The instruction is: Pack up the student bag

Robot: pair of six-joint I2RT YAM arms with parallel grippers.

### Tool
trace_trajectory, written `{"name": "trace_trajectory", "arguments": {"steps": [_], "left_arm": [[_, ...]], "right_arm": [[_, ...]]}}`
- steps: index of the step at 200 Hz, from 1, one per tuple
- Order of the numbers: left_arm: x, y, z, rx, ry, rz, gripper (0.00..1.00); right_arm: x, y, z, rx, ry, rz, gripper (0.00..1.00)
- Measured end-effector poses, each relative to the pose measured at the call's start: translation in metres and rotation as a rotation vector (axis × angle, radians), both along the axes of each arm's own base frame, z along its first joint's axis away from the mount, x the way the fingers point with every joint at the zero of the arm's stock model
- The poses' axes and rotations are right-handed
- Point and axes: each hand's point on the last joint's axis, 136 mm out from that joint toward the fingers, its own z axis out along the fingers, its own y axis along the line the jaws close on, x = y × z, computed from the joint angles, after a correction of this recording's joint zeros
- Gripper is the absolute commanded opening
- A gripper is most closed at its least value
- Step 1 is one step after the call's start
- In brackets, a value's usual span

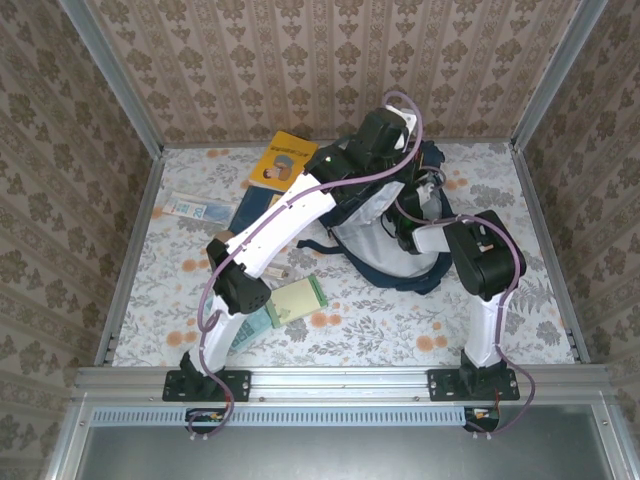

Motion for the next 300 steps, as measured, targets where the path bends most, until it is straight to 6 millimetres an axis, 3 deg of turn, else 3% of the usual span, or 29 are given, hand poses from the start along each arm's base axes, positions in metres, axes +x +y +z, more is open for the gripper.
{"name": "trace_trajectory", "arguments": {"steps": [27, 54, 85, 110, 137, 165, 177, 205, 238, 262, 283, 300], "left_arm": [[0.013, 0.005, -0.001, -0.033, 0.029, 0.02, 0.0], [0.025, 0.009, -0.012, -0.044, 0.053, 0.034, 0.0], [0.036, 0.016, -0.019, -0.041, 0.069, 0.052, 0.0], [0.046, 0.024, -0.018, -0.049, 0.07, 0.073, 0.0], [0.056, 0.032, -0.018, -0.057, 0.077, 0.092, 0.0], [0.06, 0.032, -0.024, -0.066, 0.098, 0.097, 0.0], [0.059, 0.029, -0.035, -0.065, 0.116, 0.089, 0.0], [0.049, 0.02, -0.077, -0.039, 0.199, 0.06, 0.0], [0.023, 0.013, -0.124, 0.014, 0.295, 0.02, 0.0], [0.01, 0.012, -0.138, 0.02, 0.331, 0.008, 0.31], [0.008, 0.024, -0.142, 0.025, 0.35, 0.029, 0.37], [0.011, 0.043, -0.141, 0.033, 0.354, 0.067, 0.58]], "right_arm": [[-0.002, -0.001, -0.002, 0.001, 0.006, 0.01, 0.58], [-0.021, -0.007, -0.003, -0.004, 0.031, 0.021, 0.64], [-0.046, -0.014, 0.023, -0.004, 0.017, 0.038, 0.69], [-0.065, -0.018, 0.051, -0.003, -0.021, 0.058, 0.68], [-0.095, -0.022, 0.063, -0.053, 0.012, 0.1, 0.66], [-0.131, -0.033, 0.087, -0.153, 0.032, 0.144, 0.47], [-0.148, -0.043, 0.096, -0.171, 0.028, 0.142, 0.41], [-0.182, -0.072, 0.105, -0.228, 0.05, 0.125, 0.4], [-0.21, -0.073, 0.114, -0.352, 0.049, 0.208, 0.31], [-0.218, -0.066, 0.108, -0.402, 0.077, 0.286, 0.27], [-0.217, -0.056, 0.1, -0.418, 0.114, 0.367, 0.22], [-0.214, -0.047, 0.098, -0.429, 0.131, 0.426, 0.16]]}}
